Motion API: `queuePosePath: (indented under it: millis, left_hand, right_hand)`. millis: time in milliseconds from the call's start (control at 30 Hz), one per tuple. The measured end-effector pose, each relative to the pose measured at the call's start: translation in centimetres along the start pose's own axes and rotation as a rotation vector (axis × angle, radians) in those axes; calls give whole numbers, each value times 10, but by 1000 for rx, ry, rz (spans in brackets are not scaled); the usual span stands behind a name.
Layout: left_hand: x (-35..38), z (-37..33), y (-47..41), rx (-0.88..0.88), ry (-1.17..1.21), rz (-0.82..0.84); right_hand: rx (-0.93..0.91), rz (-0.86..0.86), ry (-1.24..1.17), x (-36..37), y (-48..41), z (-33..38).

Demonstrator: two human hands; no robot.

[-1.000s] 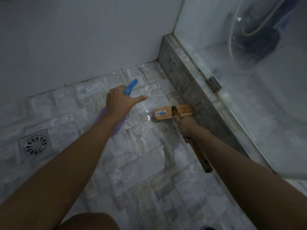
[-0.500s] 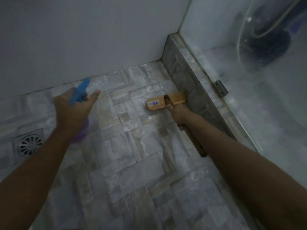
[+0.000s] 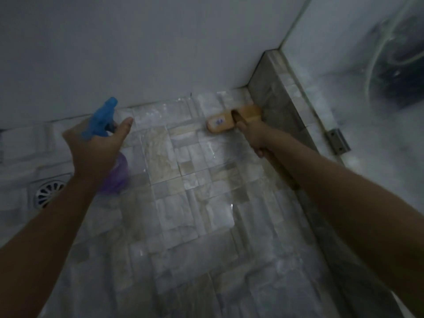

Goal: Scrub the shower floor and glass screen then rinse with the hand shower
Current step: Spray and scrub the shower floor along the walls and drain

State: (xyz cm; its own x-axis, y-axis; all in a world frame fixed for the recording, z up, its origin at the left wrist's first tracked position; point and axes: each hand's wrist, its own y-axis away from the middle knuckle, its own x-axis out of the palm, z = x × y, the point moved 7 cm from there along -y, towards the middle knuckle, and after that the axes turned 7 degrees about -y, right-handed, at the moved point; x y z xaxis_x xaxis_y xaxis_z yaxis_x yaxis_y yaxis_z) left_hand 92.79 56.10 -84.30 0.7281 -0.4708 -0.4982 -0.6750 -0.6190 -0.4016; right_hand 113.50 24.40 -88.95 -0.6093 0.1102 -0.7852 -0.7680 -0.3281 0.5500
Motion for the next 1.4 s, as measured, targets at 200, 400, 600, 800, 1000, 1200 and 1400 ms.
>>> queuePosePath:
  millis: [200, 400, 600, 800, 1000, 1200, 1400]
  left_hand:
    - [13, 0, -2, -43, -53, 33]
    - [7, 6, 0, -49, -32, 12]
    - [-2, 0, -1, 10, -32, -10]
    - [4, -4, 0, 41, -27, 0]
    - [-1, 10, -4, -61, 15, -44]
    - [6, 3, 0, -11, 8, 11]
    - [22, 2, -8, -120, 16, 117]
  right_hand:
    - [139, 65, -15, 9, -3, -17]
    - [-18, -81, 142, -37, -61, 50]
    - [104, -20, 65, -24, -48, 14]
    - [-90, -11, 174, -35, -86, 63]
    - [49, -23, 98, -29, -79, 42]
    - [170, 50, 80, -36, -77, 47]
    - [47, 40, -101, -7, -61, 104]
